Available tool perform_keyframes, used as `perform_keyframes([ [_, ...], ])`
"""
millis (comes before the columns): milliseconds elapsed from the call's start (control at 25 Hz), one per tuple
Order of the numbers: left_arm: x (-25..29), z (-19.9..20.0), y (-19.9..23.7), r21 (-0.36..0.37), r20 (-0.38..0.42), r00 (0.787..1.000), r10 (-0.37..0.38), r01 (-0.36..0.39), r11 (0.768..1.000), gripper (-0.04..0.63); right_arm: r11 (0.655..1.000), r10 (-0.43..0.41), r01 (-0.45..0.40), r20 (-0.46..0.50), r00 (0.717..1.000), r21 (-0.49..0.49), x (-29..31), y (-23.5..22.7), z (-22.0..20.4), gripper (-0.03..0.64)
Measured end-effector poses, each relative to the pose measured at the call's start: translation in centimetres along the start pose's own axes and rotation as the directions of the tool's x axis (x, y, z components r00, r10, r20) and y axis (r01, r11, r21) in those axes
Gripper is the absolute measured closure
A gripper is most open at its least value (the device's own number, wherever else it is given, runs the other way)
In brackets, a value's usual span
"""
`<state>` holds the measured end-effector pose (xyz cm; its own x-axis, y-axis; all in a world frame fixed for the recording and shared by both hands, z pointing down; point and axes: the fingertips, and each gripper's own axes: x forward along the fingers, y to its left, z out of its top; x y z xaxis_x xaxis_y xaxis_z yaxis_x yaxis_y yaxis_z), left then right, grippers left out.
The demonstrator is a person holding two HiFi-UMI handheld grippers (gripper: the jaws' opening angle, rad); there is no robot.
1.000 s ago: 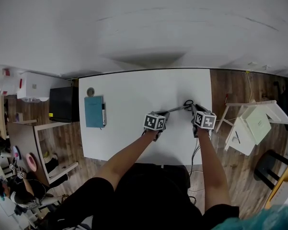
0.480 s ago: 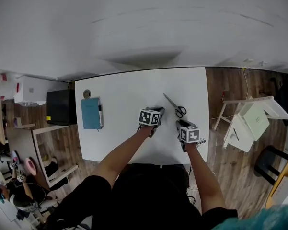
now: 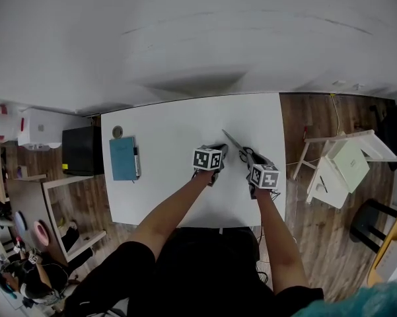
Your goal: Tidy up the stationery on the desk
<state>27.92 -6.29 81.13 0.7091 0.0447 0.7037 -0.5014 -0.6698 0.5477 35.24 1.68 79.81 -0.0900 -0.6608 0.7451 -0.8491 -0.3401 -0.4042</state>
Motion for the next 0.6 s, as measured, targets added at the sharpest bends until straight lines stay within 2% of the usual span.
perform_keyframes([
  [160, 1.4, 1.5, 0.0, -0.027, -0.018, 1.0, -0.008, 0.008, 1.0, 0.574, 0.998, 0.01, -0.012, -0.03, 0.999, -0.053, 0.5, 0.2, -0.8, 0.54],
  [280, 2.4, 1.9, -0.6, 0.029, -0.054, 0.999, -0.004, 0.005, 1.0, 0.574, 0.994, 0.043, -0.051, -0.082, 0.996, -0.099, 0.4, 2.2, -2.9, 0.54],
  [360, 2.8, 2.0, -0.9, 0.053, -0.059, 0.998, 0.012, -0.009, 0.999, 0.574, 0.992, 0.059, -0.069, -0.093, 0.994, -0.105, 0.4, 3.3, -4.0, 0.54],
  [600, 2.0, 0.7, -1.0, 0.042, -0.068, 0.998, 0.0, 0.003, 0.999, 0.574, 0.993, 0.053, -0.063, -0.1, 0.994, -0.096, 0.6, 3.9, -4.2, 0.54],
])
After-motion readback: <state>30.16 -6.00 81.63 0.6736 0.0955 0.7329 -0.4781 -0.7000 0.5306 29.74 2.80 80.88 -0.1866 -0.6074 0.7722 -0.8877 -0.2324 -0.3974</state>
